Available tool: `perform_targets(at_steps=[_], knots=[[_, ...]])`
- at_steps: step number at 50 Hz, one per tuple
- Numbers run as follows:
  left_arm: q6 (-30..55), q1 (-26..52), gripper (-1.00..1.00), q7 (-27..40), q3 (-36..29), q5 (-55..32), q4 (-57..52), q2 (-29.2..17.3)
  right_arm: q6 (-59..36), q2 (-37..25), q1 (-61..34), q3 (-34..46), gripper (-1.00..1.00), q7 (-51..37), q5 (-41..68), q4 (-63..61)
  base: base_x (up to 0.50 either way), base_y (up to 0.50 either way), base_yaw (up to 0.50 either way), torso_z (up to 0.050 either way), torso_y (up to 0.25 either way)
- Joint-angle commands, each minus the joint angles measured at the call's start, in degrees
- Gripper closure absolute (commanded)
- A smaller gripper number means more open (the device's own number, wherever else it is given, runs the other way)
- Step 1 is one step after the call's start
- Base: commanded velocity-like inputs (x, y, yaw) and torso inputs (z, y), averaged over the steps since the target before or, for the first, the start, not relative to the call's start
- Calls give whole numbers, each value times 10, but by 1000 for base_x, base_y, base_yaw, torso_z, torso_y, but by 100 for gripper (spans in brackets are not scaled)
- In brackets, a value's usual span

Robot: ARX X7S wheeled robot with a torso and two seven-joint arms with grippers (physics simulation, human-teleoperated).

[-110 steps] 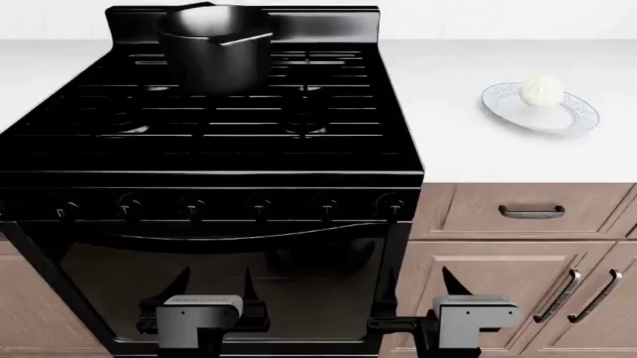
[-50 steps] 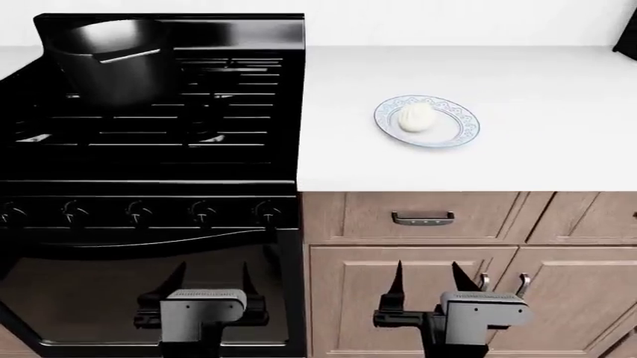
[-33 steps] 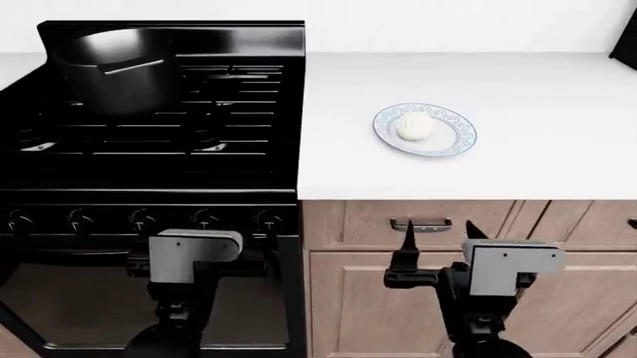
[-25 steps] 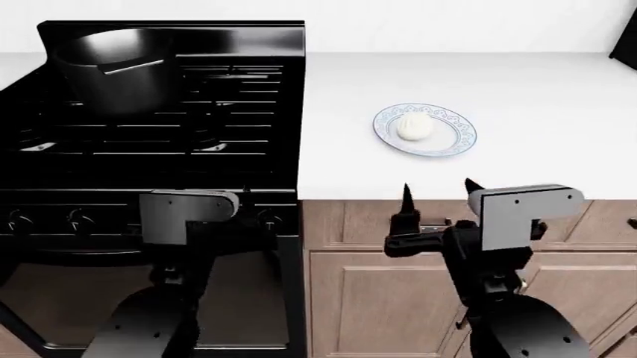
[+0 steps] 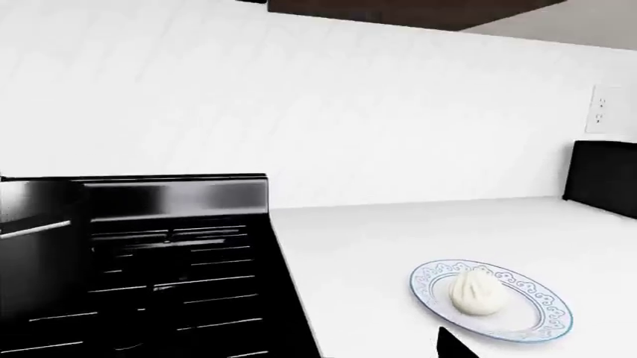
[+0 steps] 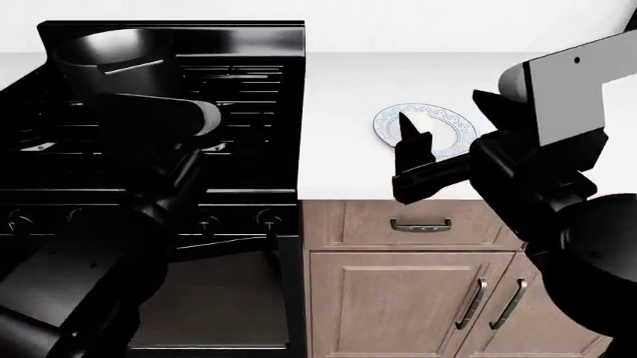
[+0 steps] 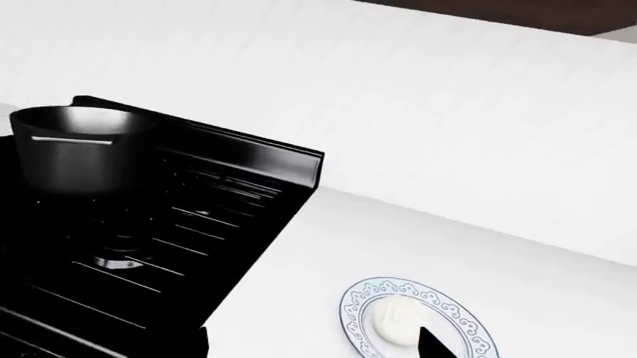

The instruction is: Frozen meat rests on a plate on the counter. Retrieve the meat and place it in a pot on a burner. Then turn the burner on.

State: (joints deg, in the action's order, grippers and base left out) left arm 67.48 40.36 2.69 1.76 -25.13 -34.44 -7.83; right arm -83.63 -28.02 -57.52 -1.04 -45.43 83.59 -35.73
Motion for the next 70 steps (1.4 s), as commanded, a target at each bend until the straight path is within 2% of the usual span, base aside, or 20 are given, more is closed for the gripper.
perform_targets(at_steps=[1,10,21,50,55,59,63,70], knots=[[28,54,-100,-19,46,-48,-17,10,-13,-60,-64,19,-100,-137,207,36,0,0,0,0,0],[25,54,-100,-17,37,-53,-20,5,6,-67,-56,16,-100,-132,203,40,28,0,0,0,0],[15,57,-100,-12,30,-56,-20,3,29,-75,-48,2,-100,-127,192,41,500,0,0,0,0],[8,44,-100,-8,24,-75,-26,-9,54,-100,-53,46,-100,-159,233,49,500,0,0,0,1],[0,39,-100,-9,20,-75,-18,-9,48,-113,-63,66,-100,-165,253,57,41,0,0,0,2],[-8,35,-100,-12,17,-75,-7,-9,47,-130,-89,103,-100,-201,274,85,0,0,0,0,0],[-14,32,-100,-14,14,-75,2,-10,76,-146,-112,153,-100,-256,343,137,0,0,0,0,0],[-26,30,-100,-16,10,-74,18,-12,70,-160,-143,175,-100,-242,391,168,0,0,0,0,0]])
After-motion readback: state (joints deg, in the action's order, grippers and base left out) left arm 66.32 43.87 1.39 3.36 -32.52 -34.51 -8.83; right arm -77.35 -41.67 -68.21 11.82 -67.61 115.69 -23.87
